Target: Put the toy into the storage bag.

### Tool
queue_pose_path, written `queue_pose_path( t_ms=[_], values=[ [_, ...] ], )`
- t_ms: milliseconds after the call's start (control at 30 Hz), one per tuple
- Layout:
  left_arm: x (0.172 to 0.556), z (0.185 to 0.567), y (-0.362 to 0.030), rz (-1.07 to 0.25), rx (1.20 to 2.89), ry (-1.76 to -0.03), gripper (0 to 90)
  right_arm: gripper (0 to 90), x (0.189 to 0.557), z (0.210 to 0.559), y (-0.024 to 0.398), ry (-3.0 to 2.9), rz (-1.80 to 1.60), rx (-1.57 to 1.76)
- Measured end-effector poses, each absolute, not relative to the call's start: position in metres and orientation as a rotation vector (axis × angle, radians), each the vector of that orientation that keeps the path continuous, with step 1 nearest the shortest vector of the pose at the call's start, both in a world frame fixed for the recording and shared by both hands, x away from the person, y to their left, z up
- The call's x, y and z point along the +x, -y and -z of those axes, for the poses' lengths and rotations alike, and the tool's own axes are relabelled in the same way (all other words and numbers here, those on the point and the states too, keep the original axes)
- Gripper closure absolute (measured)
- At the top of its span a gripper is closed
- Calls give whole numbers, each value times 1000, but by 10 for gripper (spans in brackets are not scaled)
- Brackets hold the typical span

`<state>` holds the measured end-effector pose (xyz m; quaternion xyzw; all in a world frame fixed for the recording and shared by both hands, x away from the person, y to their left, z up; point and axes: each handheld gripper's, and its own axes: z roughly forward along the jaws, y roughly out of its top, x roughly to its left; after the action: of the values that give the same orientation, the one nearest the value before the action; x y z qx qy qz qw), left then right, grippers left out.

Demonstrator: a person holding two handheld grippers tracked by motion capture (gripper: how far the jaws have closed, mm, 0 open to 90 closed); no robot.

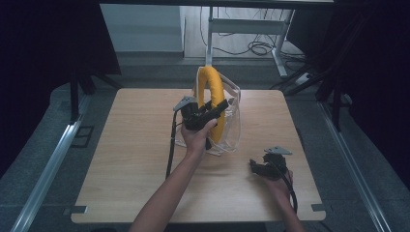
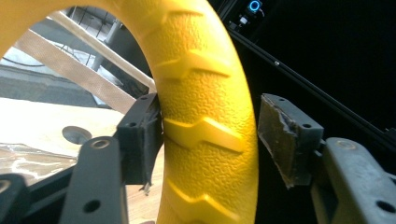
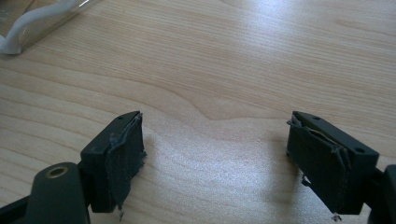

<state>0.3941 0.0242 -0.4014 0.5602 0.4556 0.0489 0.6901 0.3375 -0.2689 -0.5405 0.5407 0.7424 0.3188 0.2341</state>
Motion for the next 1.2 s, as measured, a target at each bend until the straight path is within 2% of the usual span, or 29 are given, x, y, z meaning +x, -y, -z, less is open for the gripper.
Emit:
queue_pose_path(
  t_ms=[367,567,1200],
  values=[
    [375,389,-51,-127,1283,-943,306,190,337,540,269,-2040,-874,1483],
    [364,397,-77,-101,1301,-939,303,191,337,540,269,-2039,-872,1488],
    [319,423,-150,-170,1379,-964,304,191,337,540,269,-2039,-870,1485]
  ],
)
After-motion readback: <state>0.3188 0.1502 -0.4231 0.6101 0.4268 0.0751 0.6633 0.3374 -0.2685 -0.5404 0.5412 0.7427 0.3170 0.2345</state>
